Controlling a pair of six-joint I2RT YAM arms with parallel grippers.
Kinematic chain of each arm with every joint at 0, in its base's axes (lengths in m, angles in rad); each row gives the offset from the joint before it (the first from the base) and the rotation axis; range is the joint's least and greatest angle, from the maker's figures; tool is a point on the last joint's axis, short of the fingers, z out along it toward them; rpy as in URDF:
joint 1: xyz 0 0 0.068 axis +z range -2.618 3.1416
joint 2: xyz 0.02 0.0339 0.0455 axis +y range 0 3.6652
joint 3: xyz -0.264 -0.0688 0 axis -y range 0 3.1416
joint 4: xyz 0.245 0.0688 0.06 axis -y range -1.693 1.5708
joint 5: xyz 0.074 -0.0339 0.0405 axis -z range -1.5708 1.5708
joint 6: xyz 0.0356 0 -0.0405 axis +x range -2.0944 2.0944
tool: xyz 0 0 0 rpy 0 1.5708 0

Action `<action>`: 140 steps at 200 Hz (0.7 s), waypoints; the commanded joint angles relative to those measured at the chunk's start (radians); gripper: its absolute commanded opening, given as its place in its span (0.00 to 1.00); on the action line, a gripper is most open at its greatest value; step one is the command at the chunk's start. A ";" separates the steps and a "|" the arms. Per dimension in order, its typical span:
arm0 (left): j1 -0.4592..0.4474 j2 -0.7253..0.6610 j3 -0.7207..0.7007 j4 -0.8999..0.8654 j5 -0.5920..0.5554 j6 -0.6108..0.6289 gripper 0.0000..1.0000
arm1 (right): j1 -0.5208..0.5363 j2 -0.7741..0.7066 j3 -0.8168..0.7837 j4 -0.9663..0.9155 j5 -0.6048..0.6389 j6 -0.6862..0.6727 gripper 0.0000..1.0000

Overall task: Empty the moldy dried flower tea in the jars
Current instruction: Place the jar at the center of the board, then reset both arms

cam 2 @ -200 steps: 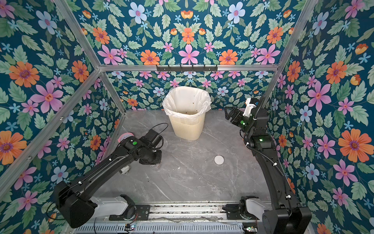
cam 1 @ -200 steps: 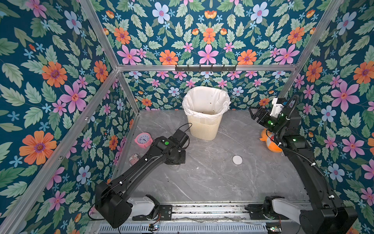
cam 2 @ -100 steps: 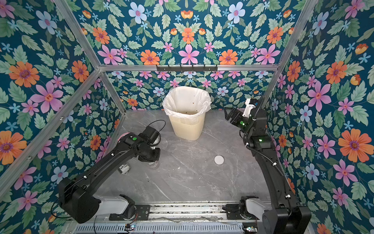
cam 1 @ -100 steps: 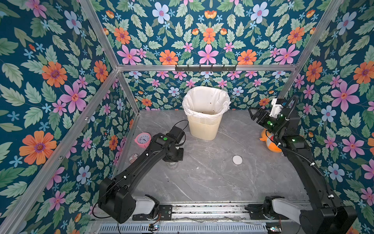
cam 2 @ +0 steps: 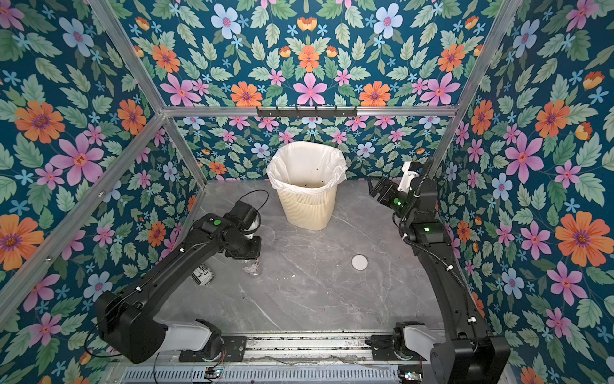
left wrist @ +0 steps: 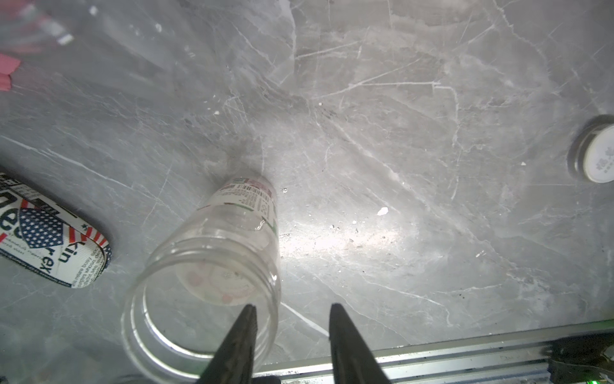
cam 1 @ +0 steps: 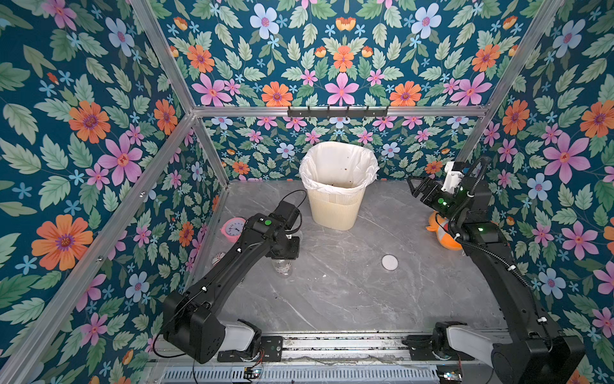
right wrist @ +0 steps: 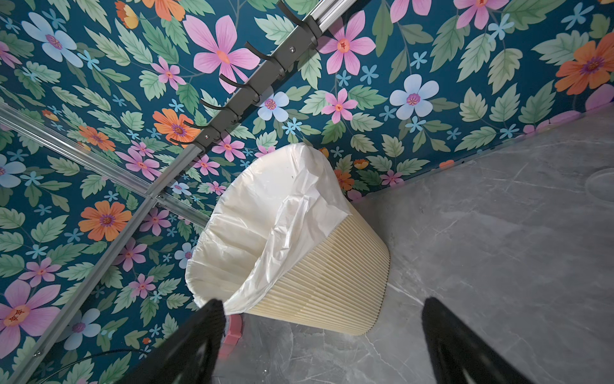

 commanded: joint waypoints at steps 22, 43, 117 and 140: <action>0.004 -0.004 0.035 -0.044 -0.050 0.019 0.52 | 0.002 0.002 0.003 0.022 -0.001 0.002 0.93; 0.011 -0.014 0.073 -0.053 -0.082 0.019 0.55 | 0.003 0.005 0.006 0.017 0.001 -0.003 0.93; 0.096 -0.118 0.175 0.086 -0.248 0.044 0.74 | 0.005 0.024 0.012 -0.072 0.067 -0.141 0.96; 0.145 -0.243 0.050 0.326 -0.333 0.090 0.90 | 0.013 0.017 -0.031 -0.129 0.136 -0.272 0.99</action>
